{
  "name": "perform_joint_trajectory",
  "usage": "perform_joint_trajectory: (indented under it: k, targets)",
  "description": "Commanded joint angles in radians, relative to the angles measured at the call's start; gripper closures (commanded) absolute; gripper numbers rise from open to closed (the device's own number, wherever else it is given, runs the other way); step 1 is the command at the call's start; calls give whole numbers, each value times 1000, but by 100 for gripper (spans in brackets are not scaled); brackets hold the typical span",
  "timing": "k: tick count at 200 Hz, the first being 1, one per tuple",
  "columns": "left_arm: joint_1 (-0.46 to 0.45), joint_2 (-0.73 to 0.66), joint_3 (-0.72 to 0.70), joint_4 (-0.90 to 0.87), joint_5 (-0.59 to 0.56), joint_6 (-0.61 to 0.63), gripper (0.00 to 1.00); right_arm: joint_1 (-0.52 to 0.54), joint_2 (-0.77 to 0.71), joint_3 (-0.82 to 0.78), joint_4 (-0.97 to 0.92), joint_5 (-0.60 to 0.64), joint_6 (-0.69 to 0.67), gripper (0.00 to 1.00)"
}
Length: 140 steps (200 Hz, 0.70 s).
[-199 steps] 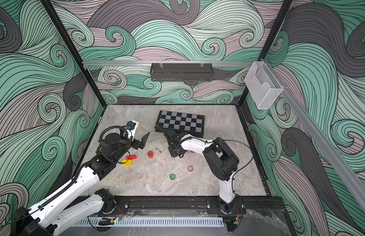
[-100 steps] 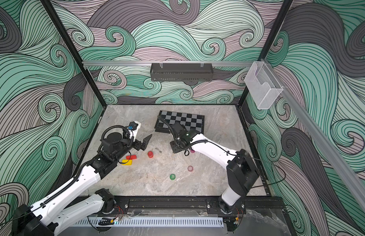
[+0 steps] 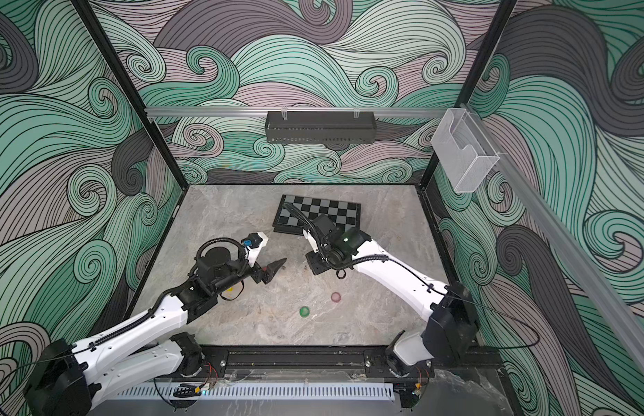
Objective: Close the paint jar lid
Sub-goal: Pick up the paint jar from the center of the board.
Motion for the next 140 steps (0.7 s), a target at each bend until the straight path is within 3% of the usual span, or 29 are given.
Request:
perform_joint_trajectory:
  k: [1, 24, 70, 86, 140]
  targets:
    - [-43, 30, 5, 115, -16, 51, 9, -2, -6, 22, -14, -22, -14, 68]
    - [-80, 61, 18, 113, -26, 99, 9, -1, -9, 33, -29, -24, -17, 69]
    - [-110, 76, 15, 124, -66, 82, 9, 13, -19, 57, -58, -30, -18, 70]
    - [-115, 63, 8, 135, -81, 72, 4, 19, -20, 67, -71, -32, -17, 71]
    - [-120, 59, -3, 148, -35, 129, 1, 31, -57, 84, -102, -54, 2, 72]
